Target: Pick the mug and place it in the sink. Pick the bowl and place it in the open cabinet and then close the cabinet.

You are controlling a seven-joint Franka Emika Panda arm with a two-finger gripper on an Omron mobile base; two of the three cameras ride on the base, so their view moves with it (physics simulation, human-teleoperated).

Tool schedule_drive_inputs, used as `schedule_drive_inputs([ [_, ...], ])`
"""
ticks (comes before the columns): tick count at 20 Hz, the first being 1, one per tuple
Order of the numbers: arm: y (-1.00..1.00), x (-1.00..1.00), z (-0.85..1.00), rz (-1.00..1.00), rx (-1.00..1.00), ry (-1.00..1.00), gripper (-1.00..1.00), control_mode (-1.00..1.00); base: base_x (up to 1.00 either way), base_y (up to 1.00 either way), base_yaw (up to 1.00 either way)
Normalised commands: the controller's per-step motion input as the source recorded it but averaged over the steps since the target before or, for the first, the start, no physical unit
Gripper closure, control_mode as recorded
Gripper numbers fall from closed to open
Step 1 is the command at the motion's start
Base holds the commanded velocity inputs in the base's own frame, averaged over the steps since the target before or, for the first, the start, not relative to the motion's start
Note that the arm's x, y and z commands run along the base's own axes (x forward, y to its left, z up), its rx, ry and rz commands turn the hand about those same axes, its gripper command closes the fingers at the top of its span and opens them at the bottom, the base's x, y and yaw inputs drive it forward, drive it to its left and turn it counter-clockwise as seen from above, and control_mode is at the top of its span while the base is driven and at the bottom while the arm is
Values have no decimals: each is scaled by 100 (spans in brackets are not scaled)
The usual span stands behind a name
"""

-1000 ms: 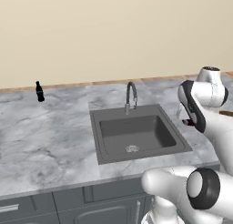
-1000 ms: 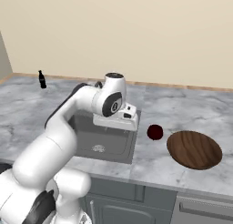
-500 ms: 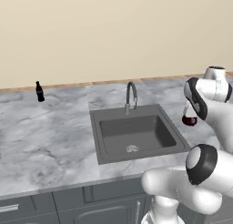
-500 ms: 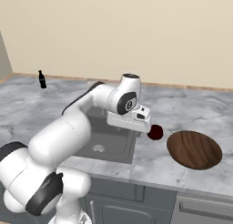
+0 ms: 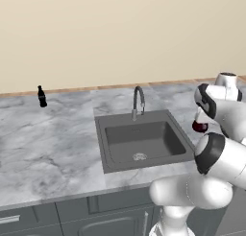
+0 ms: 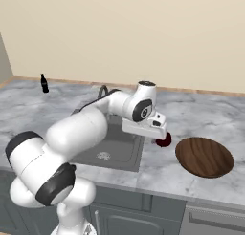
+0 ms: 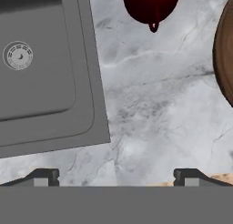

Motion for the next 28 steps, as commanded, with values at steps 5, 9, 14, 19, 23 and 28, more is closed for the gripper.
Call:
schedule_drive_inputs([
  [5,-29,32,-18,0,0,0,-100,-100,0,0,0],
  [9,-22,38,-12,0,0,0,-100,-100,0,0,0],
  [14,-25,35,-21,0,2,1,-100,-100,0,0,0],
  [19,-30,26,-27,0,5,0,-100,-100,0,0,0],
  [23,-19,16,-34,0,3,0,-100,-100,0,0,0],
  [28,-10,18,-31,0,1,0,-100,-100,0,0,0],
])
